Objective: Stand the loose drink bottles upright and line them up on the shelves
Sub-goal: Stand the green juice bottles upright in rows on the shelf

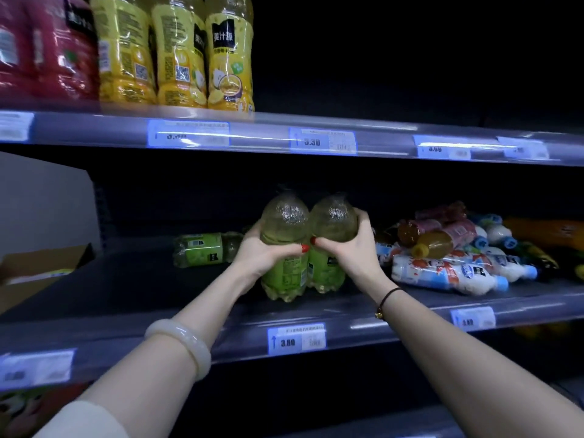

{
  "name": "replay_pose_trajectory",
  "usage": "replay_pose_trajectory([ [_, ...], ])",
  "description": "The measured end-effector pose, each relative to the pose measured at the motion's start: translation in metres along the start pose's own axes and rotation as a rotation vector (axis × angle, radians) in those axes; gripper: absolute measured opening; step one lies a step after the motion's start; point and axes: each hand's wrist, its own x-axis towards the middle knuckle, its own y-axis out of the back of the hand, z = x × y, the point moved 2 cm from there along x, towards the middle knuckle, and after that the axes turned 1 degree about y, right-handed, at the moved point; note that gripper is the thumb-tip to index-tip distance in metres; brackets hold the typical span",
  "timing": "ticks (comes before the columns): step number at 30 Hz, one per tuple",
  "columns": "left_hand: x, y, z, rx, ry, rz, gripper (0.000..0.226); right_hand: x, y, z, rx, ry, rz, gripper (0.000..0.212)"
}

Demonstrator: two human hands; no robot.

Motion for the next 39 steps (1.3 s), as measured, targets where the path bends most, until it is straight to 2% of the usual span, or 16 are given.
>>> replay_pose_trajectory([
  [5, -0.037, 0.009, 0.033, 0.029, -0.063, -0.023, 0.058, -0.028, 0.011, -0.032, 0.015, 0.058, 0.004, 0.077],
  [10, -0.084, 0.012, 0.056, 0.007, -0.069, -0.028, 0.053, -0.060, 0.027, -0.062, 0.048, 0.064, -0.035, 0.080],
  [15, -0.146, 0.009, 0.052, -0.034, 0.030, -0.010, 0.045, -0.114, 0.046, -0.072, 0.054, -0.007, -0.121, 0.077],
  [17, -0.170, 0.009, 0.040, -0.023, 0.089, 0.002, 0.054, -0.138, 0.053, -0.068, 0.043, -0.050, -0.150, 0.078],
  [21, -0.215, 0.017, 0.004, -0.009, 0.204, 0.042, 0.092, -0.187, 0.052, -0.053, 0.033, -0.144, -0.222, 0.081],
  [25, -0.255, 0.031, -0.041, 0.023, 0.314, 0.039, 0.083, -0.232, 0.037, -0.018, -0.019, -0.258, -0.296, 0.081],
  [28, -0.276, 0.042, -0.085, 0.055, 0.403, -0.001, 0.092, -0.264, 0.022, 0.020, -0.035, -0.349, -0.336, 0.080],
  [33, -0.307, 0.043, -0.167, 0.085, 0.519, -0.070, 0.083, -0.321, 0.010, 0.089, 0.000, -0.457, -0.373, 0.077],
  [34, -0.313, 0.042, -0.186, 0.101, 0.554, -0.078, 0.088, -0.333, 0.010, 0.104, -0.001, -0.476, -0.368, 0.076],
  [37, -0.330, 0.034, -0.242, 0.144, 0.650, -0.088, 0.122, -0.362, 0.011, 0.148, -0.013, -0.529, -0.349, 0.071],
  [39, -0.339, 0.026, -0.275, 0.176, 0.685, -0.097, 0.124, -0.379, 0.012, 0.181, -0.027, -0.536, -0.357, 0.071],
])
